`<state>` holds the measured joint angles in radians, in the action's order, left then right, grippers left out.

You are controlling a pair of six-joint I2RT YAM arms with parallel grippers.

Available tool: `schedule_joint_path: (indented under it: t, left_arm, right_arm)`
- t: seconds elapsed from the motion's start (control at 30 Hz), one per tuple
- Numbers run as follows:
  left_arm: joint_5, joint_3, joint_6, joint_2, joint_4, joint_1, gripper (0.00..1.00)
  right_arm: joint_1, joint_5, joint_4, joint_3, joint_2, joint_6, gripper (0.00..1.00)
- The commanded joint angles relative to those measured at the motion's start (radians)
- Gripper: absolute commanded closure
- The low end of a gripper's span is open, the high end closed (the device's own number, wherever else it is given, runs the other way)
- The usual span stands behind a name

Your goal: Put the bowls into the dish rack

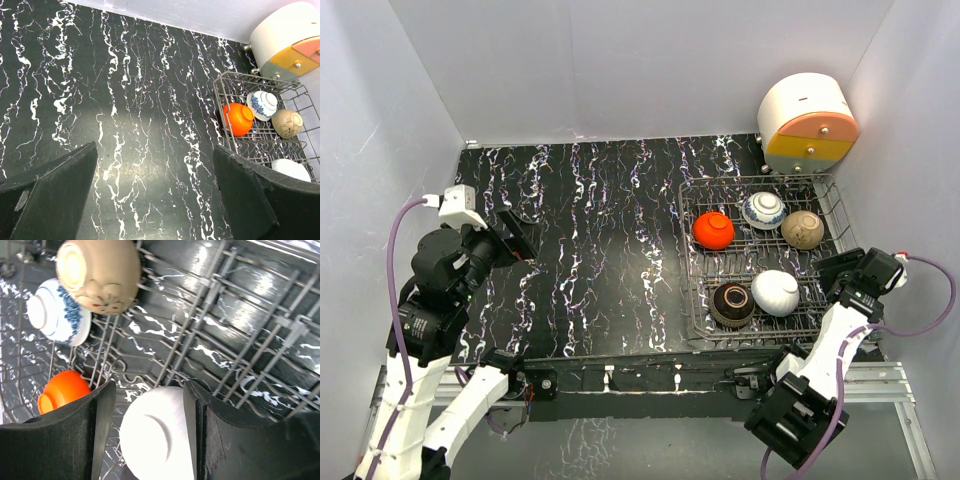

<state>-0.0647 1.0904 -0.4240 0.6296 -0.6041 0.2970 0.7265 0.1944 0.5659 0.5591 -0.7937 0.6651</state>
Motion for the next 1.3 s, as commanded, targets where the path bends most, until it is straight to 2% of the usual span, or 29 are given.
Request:
schedule_joint_path:
  t: [0.0, 0.23, 0.43, 0.67, 0.8, 0.93, 1.1, 1.13, 1.17, 1.2, 1.27]
  left_arm:
    - [0.025, -0.001, 0.001, 0.017, 0.029, 0.004, 0.03]
    - [0.038, -0.018, -0.002, 0.039, 0.047, 0.004, 0.03]
    - [0.043, -0.052, -0.009, 0.046, 0.073, 0.004, 0.03]
    - [0.051, -0.075, -0.004, 0.068, 0.102, 0.004, 0.03]
    - [0.064, -0.098, -0.005, 0.079, 0.123, 0.004, 0.03]
    - [0.074, -0.104, -0.007, 0.095, 0.126, 0.004, 0.03]
    - [0.081, -0.116, -0.004, 0.093, 0.131, 0.004, 0.03]
    - [0.084, -0.116, -0.004, 0.093, 0.132, 0.004, 0.03]
    - [0.088, -0.118, -0.003, 0.093, 0.134, 0.004, 0.03]
    - [0.093, -0.120, -0.002, 0.093, 0.137, 0.004, 0.03]
    - [0.098, -0.127, -0.002, 0.091, 0.144, 0.004, 0.03]
  right_arm:
    - [-0.021, 0.092, -0.093, 0.057, -0.007, -0.055, 0.41]
    - [-0.091, 0.175, -0.148, 0.087, -0.004, -0.084, 0.39]
    - [-0.232, 0.141, -0.163, 0.161, -0.033, -0.075, 0.34]
    - [-0.427, 0.088, -0.214, 0.214, -0.182, -0.059, 0.33]
    - [-0.602, -0.039, -0.143, 0.320, -0.289, -0.090, 0.33]
    - [-0.750, -0.170, -0.031, 0.399, -0.302, -0.100, 0.33]
    - [-0.776, -0.219, 0.108, 0.377, -0.236, -0.126, 0.31]
    - [-0.777, -0.249, 0.135, 0.367, -0.219, -0.126, 0.30]
    - [-0.777, -0.284, 0.154, 0.357, -0.200, -0.129, 0.23]
    - [-0.777, -0.323, 0.167, 0.347, -0.184, -0.137, 0.04]
    - [-0.777, -0.380, 0.198, 0.345, -0.186, -0.161, 0.01]
